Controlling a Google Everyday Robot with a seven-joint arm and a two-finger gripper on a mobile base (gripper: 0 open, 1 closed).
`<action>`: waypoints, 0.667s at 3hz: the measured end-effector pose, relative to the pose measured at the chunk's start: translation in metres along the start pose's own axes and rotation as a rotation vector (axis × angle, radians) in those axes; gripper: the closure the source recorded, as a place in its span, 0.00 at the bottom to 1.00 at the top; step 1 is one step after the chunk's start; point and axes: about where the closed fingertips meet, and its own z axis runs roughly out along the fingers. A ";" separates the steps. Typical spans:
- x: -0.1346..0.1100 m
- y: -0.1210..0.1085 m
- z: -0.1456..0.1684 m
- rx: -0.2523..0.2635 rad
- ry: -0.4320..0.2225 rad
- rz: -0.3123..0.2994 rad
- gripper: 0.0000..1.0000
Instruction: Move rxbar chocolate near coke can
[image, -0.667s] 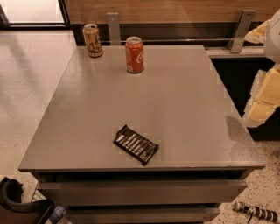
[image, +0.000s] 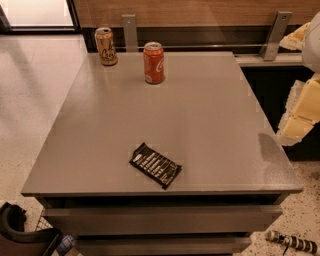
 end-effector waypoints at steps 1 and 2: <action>-0.001 0.006 0.004 0.009 -0.059 0.038 0.00; 0.014 0.029 0.025 0.016 -0.176 0.119 0.00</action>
Offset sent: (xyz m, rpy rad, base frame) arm -0.0370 0.0389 -0.0495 0.8083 -0.1979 -0.0655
